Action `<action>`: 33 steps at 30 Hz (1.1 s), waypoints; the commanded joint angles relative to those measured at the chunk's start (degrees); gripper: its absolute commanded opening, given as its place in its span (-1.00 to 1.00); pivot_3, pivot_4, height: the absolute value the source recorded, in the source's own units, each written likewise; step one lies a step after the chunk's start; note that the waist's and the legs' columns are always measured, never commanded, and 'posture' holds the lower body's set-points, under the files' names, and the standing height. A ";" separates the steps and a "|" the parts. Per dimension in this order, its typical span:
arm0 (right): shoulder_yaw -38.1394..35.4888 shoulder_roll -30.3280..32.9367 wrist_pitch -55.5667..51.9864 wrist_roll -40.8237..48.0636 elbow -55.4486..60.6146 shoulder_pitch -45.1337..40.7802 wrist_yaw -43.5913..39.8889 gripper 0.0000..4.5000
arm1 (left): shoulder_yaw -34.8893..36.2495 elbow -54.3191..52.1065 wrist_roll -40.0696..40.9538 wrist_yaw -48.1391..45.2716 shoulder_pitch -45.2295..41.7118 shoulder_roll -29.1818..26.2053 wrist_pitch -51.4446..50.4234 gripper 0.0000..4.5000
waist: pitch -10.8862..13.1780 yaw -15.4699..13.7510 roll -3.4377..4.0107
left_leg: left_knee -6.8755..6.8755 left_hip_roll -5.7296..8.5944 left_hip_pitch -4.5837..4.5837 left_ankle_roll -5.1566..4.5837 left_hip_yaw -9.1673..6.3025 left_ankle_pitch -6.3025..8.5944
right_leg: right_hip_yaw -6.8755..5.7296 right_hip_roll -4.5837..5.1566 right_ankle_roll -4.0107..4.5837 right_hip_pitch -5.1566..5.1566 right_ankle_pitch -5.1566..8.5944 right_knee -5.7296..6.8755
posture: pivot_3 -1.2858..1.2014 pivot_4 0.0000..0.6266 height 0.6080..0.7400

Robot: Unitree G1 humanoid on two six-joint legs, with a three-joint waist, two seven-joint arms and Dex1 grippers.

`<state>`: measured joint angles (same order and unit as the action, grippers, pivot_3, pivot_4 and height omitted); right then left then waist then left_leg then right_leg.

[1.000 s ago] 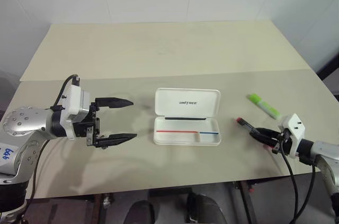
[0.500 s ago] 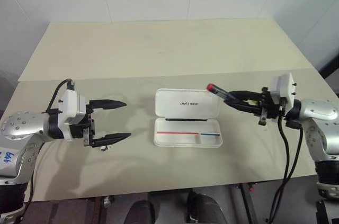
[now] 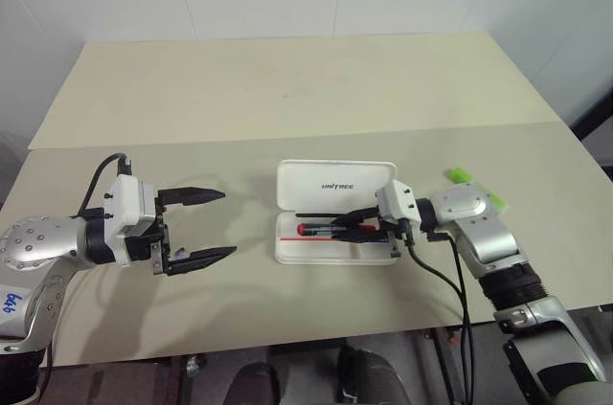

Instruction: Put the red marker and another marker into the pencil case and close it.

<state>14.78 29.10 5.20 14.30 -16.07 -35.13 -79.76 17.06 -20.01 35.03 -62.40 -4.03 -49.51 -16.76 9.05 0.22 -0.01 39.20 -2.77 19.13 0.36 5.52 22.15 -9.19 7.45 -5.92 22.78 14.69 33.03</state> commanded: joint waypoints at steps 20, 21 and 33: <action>-0.64 -3.70 -1.09 1.30 2.15 -4.15 -0.76 0.99 | -2.21 -0.51 0.16 1.23 -3.33 1.45 -0.32 1.00 | 0.03 0.07 0.05 | -0.01 -0.01 0.02 0.02 -0.01 -0.01 | -0.01 -0.03 0.00 0.01 0.00 -0.01 | 0.03 -0.52 1.00; -1.16 -3.31 -3.48 3.12 4.43 -3.65 -1.07 0.99 | -2.31 -0.49 0.18 1.12 -3.37 1.48 -0.33 1.00 | 0.03 0.00 0.05 | -0.01 -0.01 0.02 0.02 -0.02 -0.01 | -0.02 -0.03 0.00 0.01 0.00 -0.02 | 0.03 -0.52 1.00; -18.74 8.92 -39.25 28.64 22.54 -2.94 6.53 0.99 | -3.05 -0.36 0.51 0.70 -3.83 2.01 -0.34 1.00 | 0.02 -0.17 0.03 | -0.03 0.02 0.05 0.02 -0.09 0.01 | -0.04 0.00 0.00 0.00 0.00 -0.02 | 0.03 -0.52 1.00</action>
<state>1.63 36.06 -31.88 40.20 6.93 -35.58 -75.98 13.32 -19.45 35.05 -61.67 -7.41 -47.70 -17.56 9.07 0.05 0.02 39.17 -2.75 19.18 0.37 5.45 22.16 -9.22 7.45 -5.92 22.79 14.69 33.01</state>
